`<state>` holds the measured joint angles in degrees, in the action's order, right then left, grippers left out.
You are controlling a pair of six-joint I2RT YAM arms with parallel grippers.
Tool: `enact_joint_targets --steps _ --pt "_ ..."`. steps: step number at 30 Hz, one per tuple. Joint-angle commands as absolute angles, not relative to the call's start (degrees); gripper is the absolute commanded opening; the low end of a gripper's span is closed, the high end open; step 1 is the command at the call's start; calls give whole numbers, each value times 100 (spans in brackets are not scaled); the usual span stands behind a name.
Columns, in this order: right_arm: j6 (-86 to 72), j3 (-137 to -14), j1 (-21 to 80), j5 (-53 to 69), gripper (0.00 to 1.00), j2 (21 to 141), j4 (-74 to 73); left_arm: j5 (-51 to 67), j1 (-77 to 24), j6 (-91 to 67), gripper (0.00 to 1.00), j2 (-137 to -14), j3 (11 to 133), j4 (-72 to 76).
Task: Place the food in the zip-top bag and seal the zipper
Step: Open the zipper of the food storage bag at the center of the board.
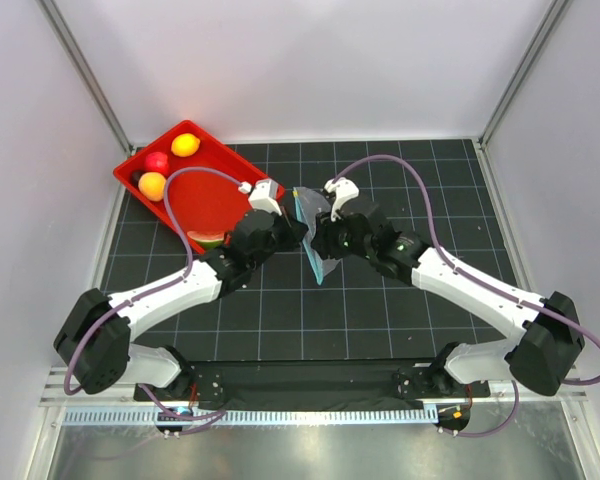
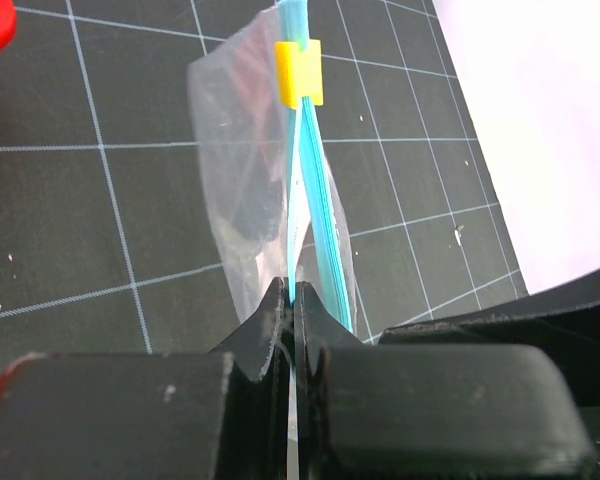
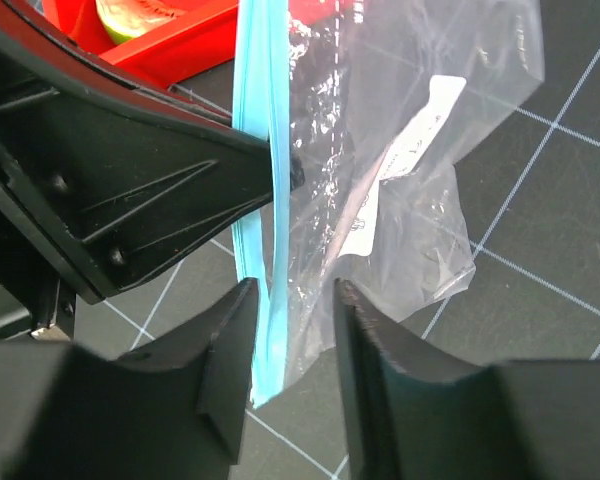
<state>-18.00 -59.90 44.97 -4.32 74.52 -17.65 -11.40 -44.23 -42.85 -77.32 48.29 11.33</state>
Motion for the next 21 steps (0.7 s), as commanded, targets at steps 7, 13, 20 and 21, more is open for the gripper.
enact_joint_targets --steps 7,13,20,21 --pt "-1494 -6442 4562 -607 27 7734 -1644 -984 -4403 -4298 0 -7559 5071 1002" --pt "-1503 -6530 4570 -624 31 7919 -1591 -984 -4403 -4289 0 -7506 5027 993" --pt "-1556 -6329 4579 -387 39 7717 -1372 -1055 -4403 -4254 0 -7506 5010 923" --pt "-1547 -6293 4579 -343 40 7699 -1354 -1037 -4412 -4271 0 -7506 5001 923"
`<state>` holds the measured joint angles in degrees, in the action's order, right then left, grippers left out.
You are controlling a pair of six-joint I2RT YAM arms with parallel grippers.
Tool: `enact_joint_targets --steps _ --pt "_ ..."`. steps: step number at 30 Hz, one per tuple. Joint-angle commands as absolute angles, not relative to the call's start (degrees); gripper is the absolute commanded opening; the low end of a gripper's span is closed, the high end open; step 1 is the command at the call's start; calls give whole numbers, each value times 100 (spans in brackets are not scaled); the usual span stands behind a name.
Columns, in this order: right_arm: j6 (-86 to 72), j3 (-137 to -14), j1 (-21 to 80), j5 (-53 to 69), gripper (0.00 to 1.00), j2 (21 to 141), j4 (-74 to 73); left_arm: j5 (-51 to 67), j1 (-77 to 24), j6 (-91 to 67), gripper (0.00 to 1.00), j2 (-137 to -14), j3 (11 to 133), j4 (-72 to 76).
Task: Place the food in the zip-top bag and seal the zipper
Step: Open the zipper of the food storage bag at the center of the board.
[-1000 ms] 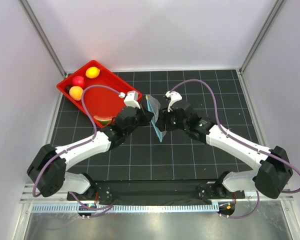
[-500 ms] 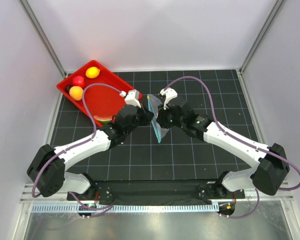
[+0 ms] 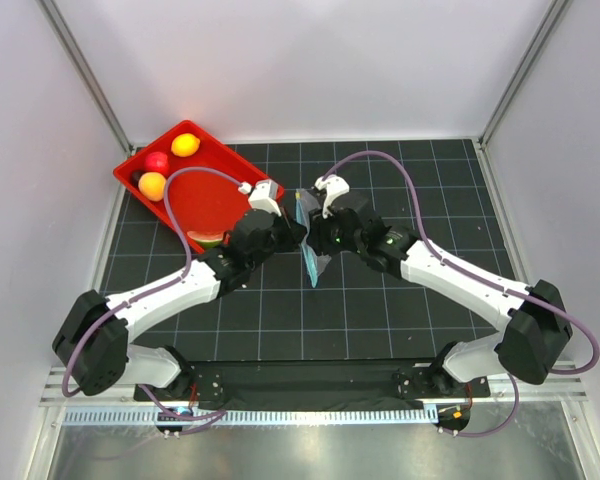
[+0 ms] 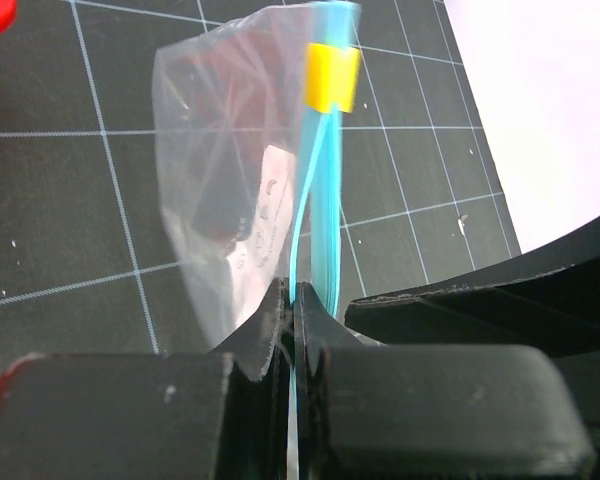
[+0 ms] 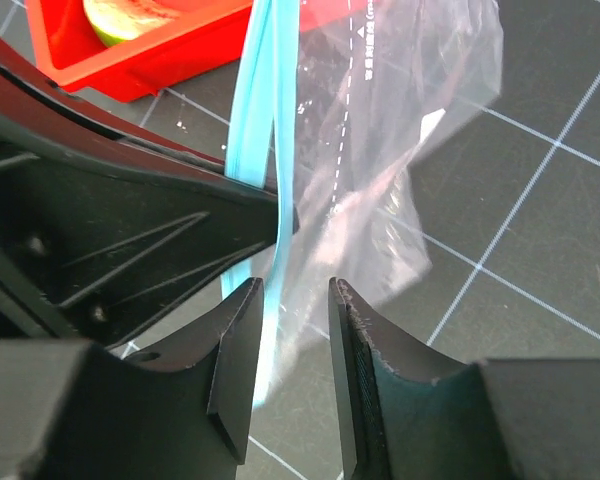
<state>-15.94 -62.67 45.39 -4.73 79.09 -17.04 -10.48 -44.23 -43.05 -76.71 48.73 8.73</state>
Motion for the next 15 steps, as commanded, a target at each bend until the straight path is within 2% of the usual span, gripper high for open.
enact_joint_targets --steps 1,9,15 --pt "-1547 -6258 4579 -317 40 7673 -1301 -985 -4403 -4280 0 -7506 5010 923" --pt "-1564 -6293 4579 -352 40 7752 -1275 -905 -4403 -4315 0 -7401 4992 940" --pt "-1600 -6117 4579 -343 55 7559 -1099 -941 -4403 -4333 0 -7409 4913 923"
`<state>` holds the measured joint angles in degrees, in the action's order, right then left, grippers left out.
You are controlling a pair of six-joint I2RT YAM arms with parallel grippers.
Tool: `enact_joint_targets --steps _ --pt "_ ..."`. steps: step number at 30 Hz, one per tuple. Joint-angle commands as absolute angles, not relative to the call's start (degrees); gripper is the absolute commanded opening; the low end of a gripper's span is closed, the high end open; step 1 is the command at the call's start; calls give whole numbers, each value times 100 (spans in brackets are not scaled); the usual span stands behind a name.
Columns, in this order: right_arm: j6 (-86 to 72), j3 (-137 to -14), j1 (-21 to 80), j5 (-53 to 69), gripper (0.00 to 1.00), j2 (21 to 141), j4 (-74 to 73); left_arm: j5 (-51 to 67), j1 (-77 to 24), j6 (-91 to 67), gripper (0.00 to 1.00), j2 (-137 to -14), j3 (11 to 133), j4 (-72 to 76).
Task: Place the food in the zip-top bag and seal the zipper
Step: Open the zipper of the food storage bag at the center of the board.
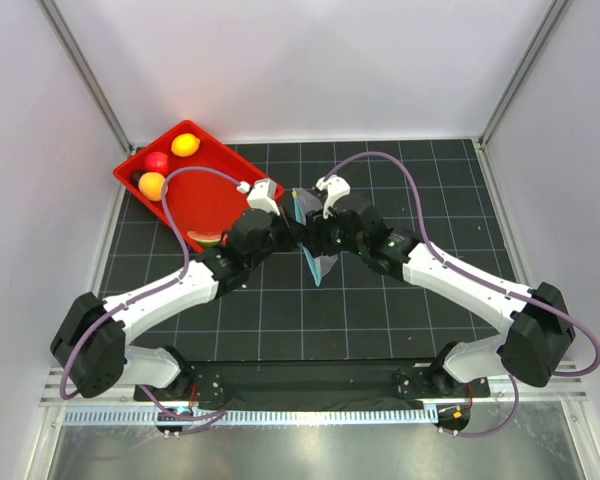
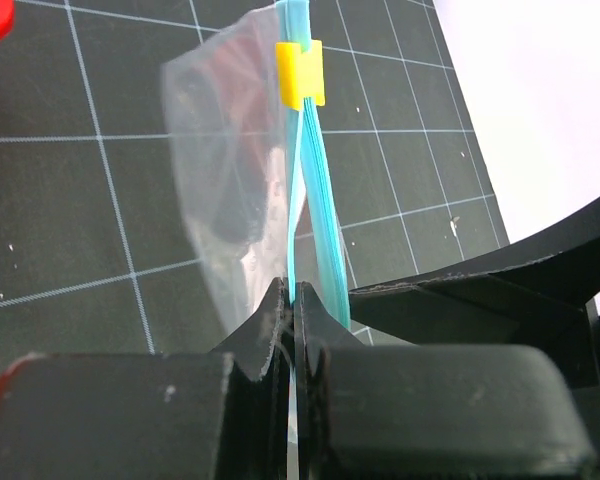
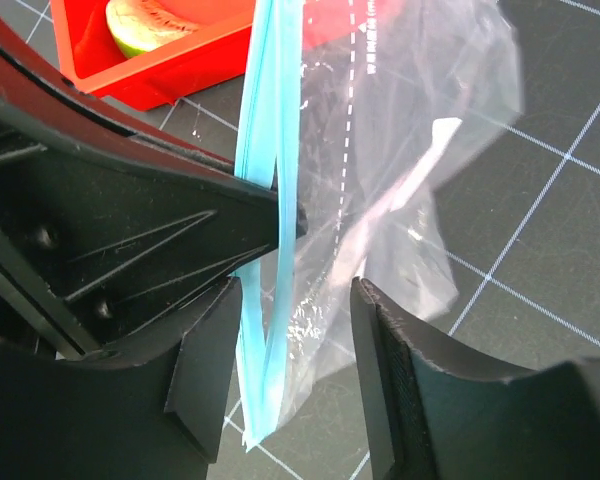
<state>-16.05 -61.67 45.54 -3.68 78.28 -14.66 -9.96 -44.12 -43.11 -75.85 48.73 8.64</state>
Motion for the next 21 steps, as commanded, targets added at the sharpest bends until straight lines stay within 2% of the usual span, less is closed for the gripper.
enact_joint_targets --steps 1,5,9,13,17,20,21 --pt "-1600 -6108 4579 -369 55 7559 -1081 -914 -4403 -4359 0 -7400 4887 975" --pt "-1608 -6100 4579 -316 54 7602 -1099 -870 -4403 -4386 0 -7339 4860 1002" --pt "-1670 -6100 4588 -746 38 7594 -1151 -844 -4403 -4359 0 -7269 4843 976" --pt "-1626 -6152 4579 -844 37 7664 -1186 -862 -4403 -4342 0 -7242 4843 905" --pt "-1565 -6266 4579 -958 30 7743 -1353 -756 -4403 -4386 0 -7295 4869 888" --pt "-1494 -6275 4579 -1186 21 7638 -1459 -808 -4403 -4386 0 -7339 4904 747" --pt "-1468 -6284 4579 -1308 14 7603 -1537 -826 -4403 -4360 0 -7348 4904 704"
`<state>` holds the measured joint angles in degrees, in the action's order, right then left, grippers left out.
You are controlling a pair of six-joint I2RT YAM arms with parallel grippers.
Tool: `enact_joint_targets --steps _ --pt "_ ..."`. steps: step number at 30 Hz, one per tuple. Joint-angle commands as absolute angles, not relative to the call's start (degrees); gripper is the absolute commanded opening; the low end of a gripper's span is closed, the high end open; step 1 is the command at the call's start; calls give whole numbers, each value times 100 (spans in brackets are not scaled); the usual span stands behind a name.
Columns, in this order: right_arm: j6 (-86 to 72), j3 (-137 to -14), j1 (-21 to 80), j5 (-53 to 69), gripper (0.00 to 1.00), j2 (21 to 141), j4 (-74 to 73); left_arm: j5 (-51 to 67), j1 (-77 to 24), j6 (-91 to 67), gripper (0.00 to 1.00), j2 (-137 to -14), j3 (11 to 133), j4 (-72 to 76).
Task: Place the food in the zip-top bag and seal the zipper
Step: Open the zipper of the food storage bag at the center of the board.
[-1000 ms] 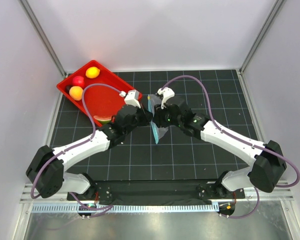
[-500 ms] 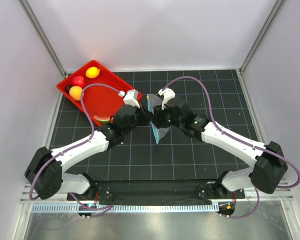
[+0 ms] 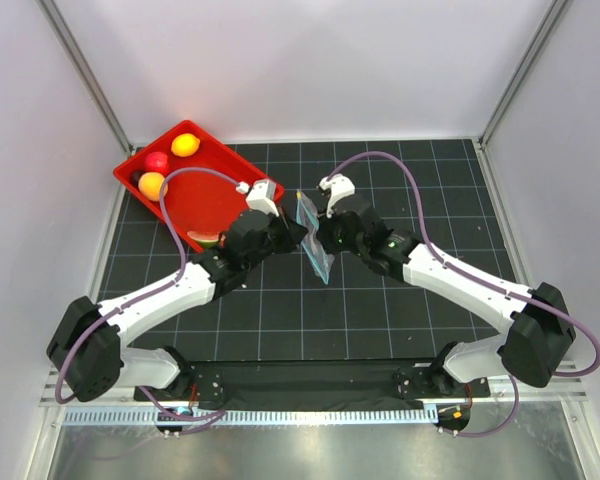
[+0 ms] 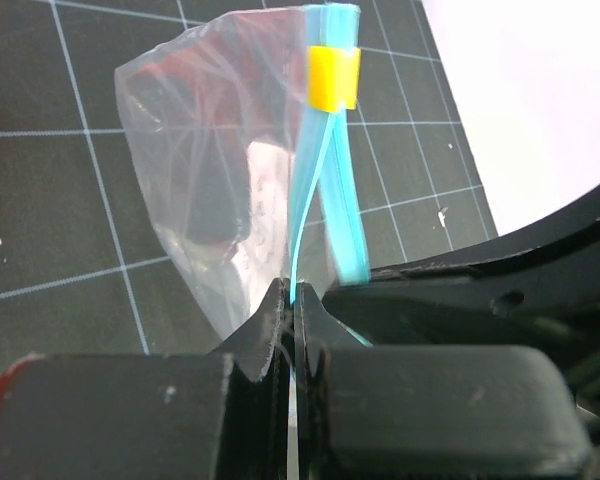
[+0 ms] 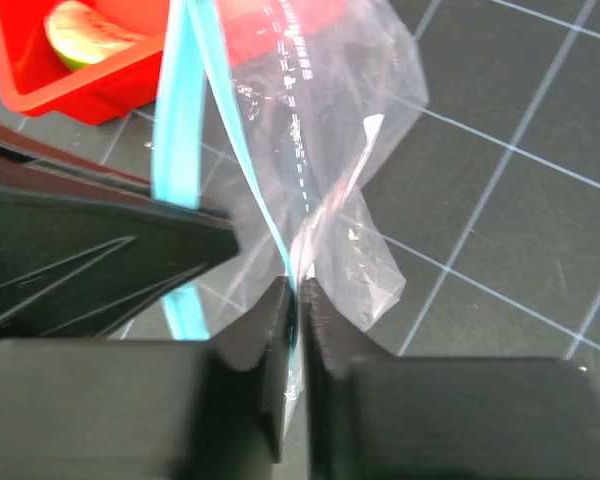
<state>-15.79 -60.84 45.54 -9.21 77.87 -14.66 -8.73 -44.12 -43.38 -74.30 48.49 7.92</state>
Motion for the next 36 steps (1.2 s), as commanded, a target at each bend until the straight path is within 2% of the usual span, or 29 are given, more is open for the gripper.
enact_joint_targets --steps 1,3,11,16,17,20,24,29,30,31,32,36 --pt "-1424 -6310 4579 -1362 10 7568 -1590 -861 -4403 -4342 0 -7365 4904 660" --pt "-1380 -6346 4579 -1589 4 7523 -1756 -984 -4403 -4307 0 -7400 4939 537" --pt "-1178 -6978 4553 -3582 4 7778 -2768 -756 -4403 -4280 0 -7822 5018 413" --pt "-1055 -7259 4474 -4349 18 7735 -3155 -659 -4403 -4201 0 -8358 5106 413" --pt "-1046 -7260 4465 -4525 23 7717 -3181 -624 -4403 -4192 0 -8428 5124 413" --pt "-1046 -7207 4404 -4702 29 7699 -3208 -554 -4403 -4166 0 -8631 5168 422" --pt "-1037 -7032 4377 -4510 29 7778 -3138 -492 -4403 -4131 0 -8622 5150 518" --pt "-1046 -6812 4377 -3447 11 7805 -2874 -431 -4403 -4069 0 -8613 5229 519" --pt "-1055 -6785 4377 -3280 11 7796 -2857 -396 -4403 -4069 0 -8631 5256 519" --pt "-1072 -6759 4377 -3070 13 7787 -2848 -378 -4403 -4043 0 -8657 5282 510" --pt "-1064 -6733 4368 -2902 26 7761 -2848 -369 -4403 -4034 0 -8683 5300 492" --pt "-1002 -6295 4377 -1585 38 7445 -2393 -308 -4403 -4078 0 -8675 5309 510"
